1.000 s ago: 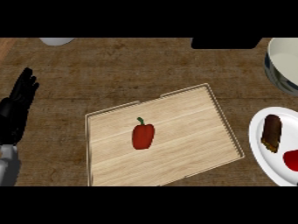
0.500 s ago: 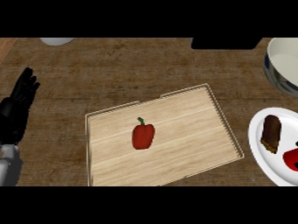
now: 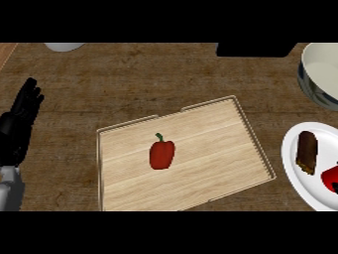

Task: Pick the can from the plate and place it in the bowl

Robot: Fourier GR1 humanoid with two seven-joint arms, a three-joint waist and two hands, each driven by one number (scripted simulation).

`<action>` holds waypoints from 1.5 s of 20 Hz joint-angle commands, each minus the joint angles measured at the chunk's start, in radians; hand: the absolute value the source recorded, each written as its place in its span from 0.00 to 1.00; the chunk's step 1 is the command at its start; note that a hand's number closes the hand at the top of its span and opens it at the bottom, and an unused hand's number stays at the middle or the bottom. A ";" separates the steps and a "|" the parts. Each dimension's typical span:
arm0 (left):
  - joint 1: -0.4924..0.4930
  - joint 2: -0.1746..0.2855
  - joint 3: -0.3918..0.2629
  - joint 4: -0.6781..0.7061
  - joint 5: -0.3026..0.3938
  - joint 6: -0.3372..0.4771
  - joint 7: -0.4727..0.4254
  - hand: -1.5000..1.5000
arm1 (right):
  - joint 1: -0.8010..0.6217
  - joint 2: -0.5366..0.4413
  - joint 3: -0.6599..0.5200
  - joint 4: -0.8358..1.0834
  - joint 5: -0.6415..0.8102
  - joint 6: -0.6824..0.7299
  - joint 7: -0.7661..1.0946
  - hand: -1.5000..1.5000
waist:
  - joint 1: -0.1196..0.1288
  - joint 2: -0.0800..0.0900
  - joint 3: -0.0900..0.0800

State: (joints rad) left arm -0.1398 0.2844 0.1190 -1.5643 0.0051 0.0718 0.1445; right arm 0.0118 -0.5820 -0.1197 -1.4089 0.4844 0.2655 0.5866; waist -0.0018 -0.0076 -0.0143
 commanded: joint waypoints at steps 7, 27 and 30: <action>-0.029 -0.026 -0.029 0.025 -0.012 -0.009 -0.007 0.50 | -0.099 -0.101 0.293 -0.173 0.122 0.099 -0.485 1.00 | 0.061 0.012 0.016; -0.067 -0.007 -0.004 -0.005 -0.038 0.012 0.075 0.50 | -0.254 -0.340 -0.259 -0.132 -0.298 0.135 -0.950 1.00 | -0.001 0.008 0.014; -0.057 -0.030 0.003 0.064 -0.042 0.006 -0.022 0.50 | -0.394 -0.350 -0.221 0.036 -0.259 0.138 -0.961 1.00 | 0.012 0.011 0.014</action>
State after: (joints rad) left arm -0.1664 0.2611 0.1211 -1.5396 -0.0237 0.0762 0.1433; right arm -0.2712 -0.9128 -0.3266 -1.5064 0.2313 0.3760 -0.3736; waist 0.0008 -0.0001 -0.0002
